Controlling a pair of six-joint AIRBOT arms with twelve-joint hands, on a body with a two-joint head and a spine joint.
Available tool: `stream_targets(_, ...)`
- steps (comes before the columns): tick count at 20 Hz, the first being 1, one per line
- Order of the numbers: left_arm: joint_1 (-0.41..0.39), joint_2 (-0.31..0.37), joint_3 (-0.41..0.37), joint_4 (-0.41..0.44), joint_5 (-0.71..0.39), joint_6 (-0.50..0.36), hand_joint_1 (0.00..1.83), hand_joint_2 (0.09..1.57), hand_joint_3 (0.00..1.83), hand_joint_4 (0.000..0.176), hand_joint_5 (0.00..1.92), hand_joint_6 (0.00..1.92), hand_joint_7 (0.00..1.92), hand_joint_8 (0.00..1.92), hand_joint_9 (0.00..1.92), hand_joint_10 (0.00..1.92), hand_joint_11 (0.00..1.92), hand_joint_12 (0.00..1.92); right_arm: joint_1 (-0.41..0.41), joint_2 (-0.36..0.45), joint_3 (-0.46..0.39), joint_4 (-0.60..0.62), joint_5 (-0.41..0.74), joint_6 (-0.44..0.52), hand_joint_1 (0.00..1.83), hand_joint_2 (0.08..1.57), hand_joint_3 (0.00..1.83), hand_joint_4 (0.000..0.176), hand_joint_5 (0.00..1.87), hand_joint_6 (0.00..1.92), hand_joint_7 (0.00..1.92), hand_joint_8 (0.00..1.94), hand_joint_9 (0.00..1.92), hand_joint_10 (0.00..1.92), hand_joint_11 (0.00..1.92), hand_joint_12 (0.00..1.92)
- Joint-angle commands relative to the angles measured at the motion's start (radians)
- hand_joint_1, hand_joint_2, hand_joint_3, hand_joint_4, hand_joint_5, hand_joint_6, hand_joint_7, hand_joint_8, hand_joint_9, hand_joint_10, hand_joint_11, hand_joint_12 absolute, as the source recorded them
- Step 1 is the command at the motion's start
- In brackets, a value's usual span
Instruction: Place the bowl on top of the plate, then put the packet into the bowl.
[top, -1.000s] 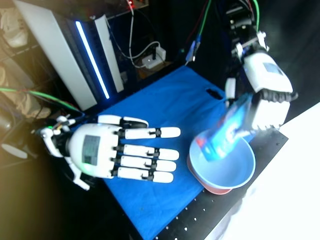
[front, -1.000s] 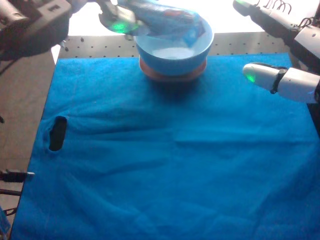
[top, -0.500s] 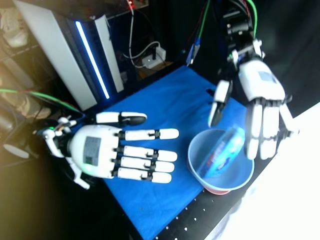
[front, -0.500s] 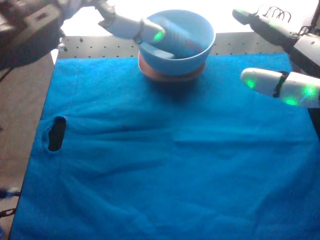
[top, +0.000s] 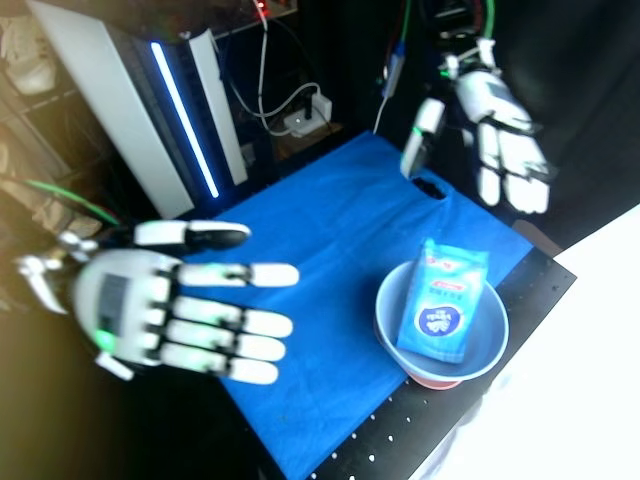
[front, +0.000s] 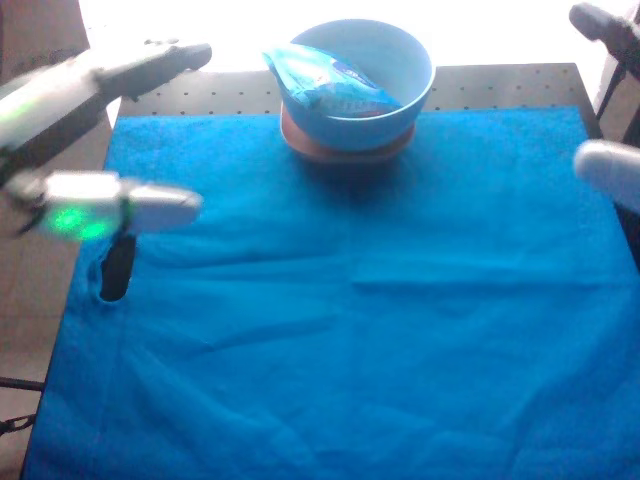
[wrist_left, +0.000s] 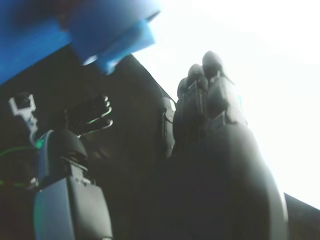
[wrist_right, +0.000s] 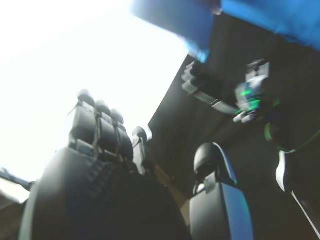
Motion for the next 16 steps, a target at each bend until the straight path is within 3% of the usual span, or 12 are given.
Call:
stream_targets(1,0.034,0.021,-0.022,-0.058,-0.265,-0.005,0.63,0.94,0.0,0.124,0.13,0.0,0.09,0.01,0.0,0.0,0.0,0.0,-0.021,0.024,-0.019,0.029,0.184,0.006,0.42,1.11,0.0,0.176,0.0,0.0,0.0,0.0,0.0,0.0,0.0,0.0)
stream_targets(2,0.109,0.04,-0.059,-0.1,-0.343,-0.005,0.63,0.95,0.0,0.117,0.14,0.01,0.09,0.01,0.0,0.0,0.0,0.0,-0.066,0.047,-0.05,0.048,0.228,0.006,0.43,1.1,0.0,0.176,0.0,0.0,0.0,0.0,0.0,0.0,0.0,0.0)
stream_targets(3,0.164,0.047,-0.085,-0.137,-0.406,-0.006,0.68,0.92,0.0,0.143,0.12,0.0,0.08,0.0,0.0,0.0,0.0,0.0,-0.104,0.062,-0.075,0.061,0.259,0.006,0.42,1.08,0.0,0.176,0.0,0.0,0.0,0.0,0.0,0.0,0.0,0.0)
stream_targets(4,0.213,0.048,-0.107,-0.172,-0.465,-0.008,0.73,0.94,0.0,0.119,0.1,0.0,0.08,0.0,0.01,0.0,0.0,0.0,-0.14,0.076,-0.101,0.073,0.288,0.006,0.45,1.09,0.0,0.176,0.0,0.0,0.0,0.0,0.0,0.0,0.0,0.0)
stream_targets(5,0.251,0.048,-0.124,-0.195,-0.511,-0.013,0.74,0.94,0.0,0.119,0.08,0.0,0.08,0.0,0.01,0.0,0.01,0.0,-0.167,0.088,-0.121,0.083,0.31,0.005,0.45,1.09,0.0,0.176,0.0,0.0,0.0,0.0,0.0,0.0,0.0,0.0)
stream_targets(6,0.299,0.047,-0.152,-0.226,-0.588,-0.016,0.76,0.93,0.0,0.144,0.06,0.0,0.08,0.0,0.04,0.01,0.01,0.01,-0.199,0.099,-0.144,0.099,0.342,0.005,0.39,1.09,0.0,0.176,0.0,0.0,0.0,0.0,0.0,0.0,0.0,0.0)
stream_targets(8,0.357,0.046,-0.188,-0.253,-0.678,-0.024,0.71,0.94,0.0,0.124,0.06,0.0,0.1,0.01,0.08,0.02,0.1,0.04,-0.231,0.102,-0.165,0.123,0.387,0.005,0.38,1.09,0.0,0.176,0.0,0.0,0.0,0.0,0.0,0.0,0.0,0.0)
stream_targets(10,0.393,0.039,-0.21,-0.279,-0.743,-0.039,0.69,0.95,0.0,0.081,0.06,0.0,0.08,0.0,0.09,0.02,0.1,0.05,-0.234,0.101,-0.169,0.132,0.404,0.005,0.36,1.13,0.02,0.176,0.0,0.0,0.0,0.0,0.0,0.0,0.0,0.0)
stream_targets(11,0.394,0.032,-0.211,-0.287,-0.744,-0.058,0.68,0.94,0.0,0.082,0.06,0.0,0.09,0.0,0.1,0.02,0.12,0.06,-0.234,0.1,-0.169,0.132,0.414,0.005,0.37,1.12,0.01,0.176,0.0,0.0,0.01,0.0,0.0,0.0,0.0,0.0)
stream_targets(12,0.394,0.029,-0.207,-0.284,-0.744,-0.072,0.65,0.94,0.0,0.115,0.06,0.0,0.11,0.01,0.12,0.02,0.14,0.07,-0.234,0.1,-0.169,0.134,0.414,0.005,0.38,1.13,0.01,0.176,0.0,0.0,0.0,0.0,0.0,0.0,0.0,0.0)
stream_targets(14,0.383,0.03,-0.203,-0.272,-0.744,-0.085,0.62,0.94,0.0,0.142,0.06,0.0,0.11,0.01,0.13,0.02,0.16,0.1,-0.234,0.1,-0.17,0.133,0.414,0.005,0.38,1.1,0.0,0.176,0.0,0.0,0.0,0.0,0.0,0.0,0.0,0.0)
stream_targets(16,0.344,0.039,-0.192,-0.252,-0.744,-0.081,0.55,0.92,0.0,0.111,0.06,0.0,0.12,0.0,0.18,0.0,0.03,0.55,-0.22,0.104,-0.166,0.107,0.414,0.004,0.59,1.09,0.0,0.176,0.0,0.0,0.0,0.0,0.0,0.0,0.0,0.0)
